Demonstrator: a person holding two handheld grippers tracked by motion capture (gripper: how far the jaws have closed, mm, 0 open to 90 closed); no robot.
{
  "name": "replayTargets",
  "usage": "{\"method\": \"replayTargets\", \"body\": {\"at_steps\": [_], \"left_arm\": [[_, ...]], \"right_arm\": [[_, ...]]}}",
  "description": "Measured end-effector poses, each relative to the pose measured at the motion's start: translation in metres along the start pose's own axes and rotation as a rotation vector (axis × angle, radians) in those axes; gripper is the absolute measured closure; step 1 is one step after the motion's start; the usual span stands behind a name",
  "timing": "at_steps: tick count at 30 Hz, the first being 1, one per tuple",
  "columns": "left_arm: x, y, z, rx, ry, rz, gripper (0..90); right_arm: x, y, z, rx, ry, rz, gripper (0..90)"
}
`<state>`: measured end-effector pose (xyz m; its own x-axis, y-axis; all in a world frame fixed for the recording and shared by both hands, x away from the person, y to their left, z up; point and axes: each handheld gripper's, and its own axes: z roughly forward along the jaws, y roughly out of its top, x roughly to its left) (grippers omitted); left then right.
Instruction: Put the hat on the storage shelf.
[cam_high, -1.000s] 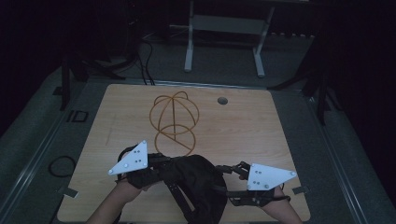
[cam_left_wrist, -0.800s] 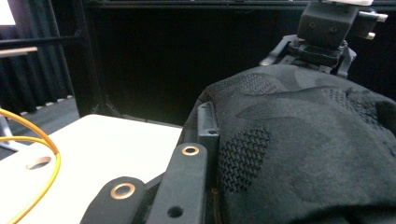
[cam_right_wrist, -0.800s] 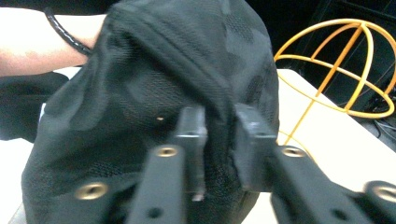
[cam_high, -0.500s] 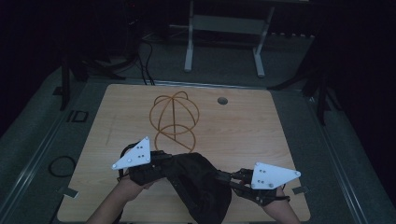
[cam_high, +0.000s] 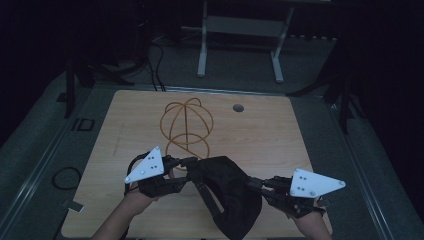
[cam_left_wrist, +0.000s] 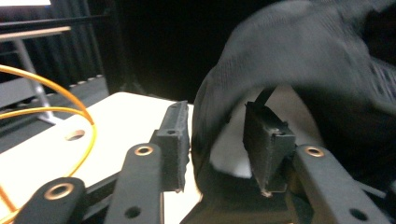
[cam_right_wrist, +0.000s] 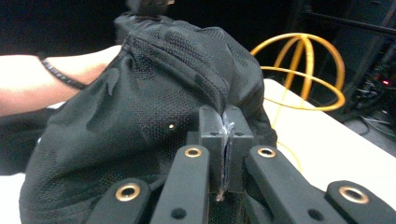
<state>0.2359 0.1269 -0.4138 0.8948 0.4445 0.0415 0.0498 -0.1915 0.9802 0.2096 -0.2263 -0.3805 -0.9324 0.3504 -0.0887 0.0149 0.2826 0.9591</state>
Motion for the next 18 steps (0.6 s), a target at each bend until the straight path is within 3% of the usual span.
{"method": "replayTargets", "body": {"at_steps": [3,8,14,18], "left_arm": [[0.0,-0.002,-0.003,0.009,0.016,0.009,60.9],[0.002,-0.01,-0.007,0.029,0.048,-0.007,60.9],[0.0,-0.024,-0.014,0.066,0.153,0.021,61.0],[0.005,-0.038,-0.022,0.072,0.184,-0.019,61.0]], "right_arm": [[-0.004,0.0,-0.005,-0.013,-0.023,0.022,88.9],[-0.013,0.002,-0.018,-0.038,-0.111,0.045,88.8],[-0.024,0.004,-0.027,-0.041,-0.182,0.068,88.8],[-0.031,0.007,-0.03,-0.055,-0.232,0.079,88.8]]}}
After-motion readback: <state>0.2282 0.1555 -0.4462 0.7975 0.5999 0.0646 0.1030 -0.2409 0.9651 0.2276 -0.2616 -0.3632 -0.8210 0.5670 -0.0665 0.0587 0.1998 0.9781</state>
